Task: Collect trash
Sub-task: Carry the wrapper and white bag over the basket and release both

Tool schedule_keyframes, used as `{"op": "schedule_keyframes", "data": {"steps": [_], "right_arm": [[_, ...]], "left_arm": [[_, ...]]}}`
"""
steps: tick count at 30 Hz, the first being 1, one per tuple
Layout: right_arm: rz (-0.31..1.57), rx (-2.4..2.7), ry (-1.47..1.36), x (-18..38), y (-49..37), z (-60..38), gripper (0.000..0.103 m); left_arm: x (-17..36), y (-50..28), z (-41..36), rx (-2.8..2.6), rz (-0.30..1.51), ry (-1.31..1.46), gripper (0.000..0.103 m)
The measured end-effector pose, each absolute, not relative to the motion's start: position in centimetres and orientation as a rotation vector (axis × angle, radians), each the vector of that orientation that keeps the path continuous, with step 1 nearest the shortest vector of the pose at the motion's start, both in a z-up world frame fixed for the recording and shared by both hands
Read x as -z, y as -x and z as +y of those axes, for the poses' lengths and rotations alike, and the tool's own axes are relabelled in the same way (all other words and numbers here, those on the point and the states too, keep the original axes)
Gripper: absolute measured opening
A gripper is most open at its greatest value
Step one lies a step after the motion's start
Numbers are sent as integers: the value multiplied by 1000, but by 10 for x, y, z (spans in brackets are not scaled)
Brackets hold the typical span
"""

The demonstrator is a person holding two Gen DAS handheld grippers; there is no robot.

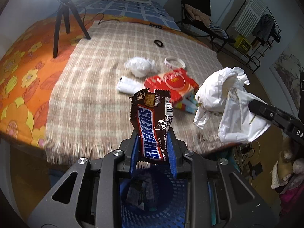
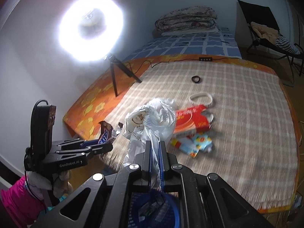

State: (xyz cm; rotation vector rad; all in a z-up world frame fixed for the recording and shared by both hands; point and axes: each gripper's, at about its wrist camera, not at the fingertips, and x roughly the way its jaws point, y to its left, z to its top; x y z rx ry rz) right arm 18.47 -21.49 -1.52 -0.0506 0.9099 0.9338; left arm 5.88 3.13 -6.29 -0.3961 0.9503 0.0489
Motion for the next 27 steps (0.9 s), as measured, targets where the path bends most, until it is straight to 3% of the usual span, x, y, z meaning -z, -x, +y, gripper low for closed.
{"op": "schedule_keyframes", "data": {"steps": [27], "right_arm": [[1161,-898,168,133,-82,-244,4]], "left_arm": [[165,16,-29,56,1248,318,27]]}}
